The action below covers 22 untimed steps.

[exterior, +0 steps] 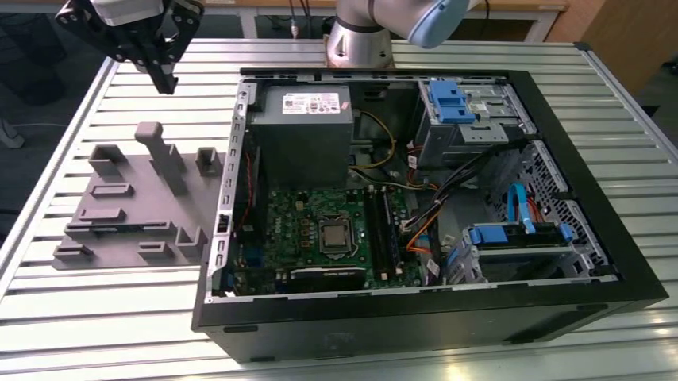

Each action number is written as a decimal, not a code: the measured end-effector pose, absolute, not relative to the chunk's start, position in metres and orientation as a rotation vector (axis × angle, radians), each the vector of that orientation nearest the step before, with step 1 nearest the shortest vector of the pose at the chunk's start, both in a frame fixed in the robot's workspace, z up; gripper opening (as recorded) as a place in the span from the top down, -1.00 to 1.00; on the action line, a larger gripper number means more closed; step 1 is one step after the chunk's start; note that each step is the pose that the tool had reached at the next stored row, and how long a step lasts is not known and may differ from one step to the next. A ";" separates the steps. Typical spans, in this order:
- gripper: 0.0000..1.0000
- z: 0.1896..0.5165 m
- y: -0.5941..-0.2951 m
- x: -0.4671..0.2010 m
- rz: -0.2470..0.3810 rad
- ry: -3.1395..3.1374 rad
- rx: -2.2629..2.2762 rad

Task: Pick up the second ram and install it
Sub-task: 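Reach for the second ram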

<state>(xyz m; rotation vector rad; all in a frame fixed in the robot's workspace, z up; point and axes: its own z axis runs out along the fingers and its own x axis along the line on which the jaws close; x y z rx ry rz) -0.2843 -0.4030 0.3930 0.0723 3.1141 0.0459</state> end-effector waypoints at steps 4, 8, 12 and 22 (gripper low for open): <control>0.79 0.393 -0.403 -0.288 0.046 3.114 0.070; 0.79 0.393 -0.403 -0.288 0.046 3.114 0.070; 0.79 0.393 -0.403 -0.290 0.046 3.114 0.070; 0.79 0.393 -0.405 -0.310 0.046 3.114 0.070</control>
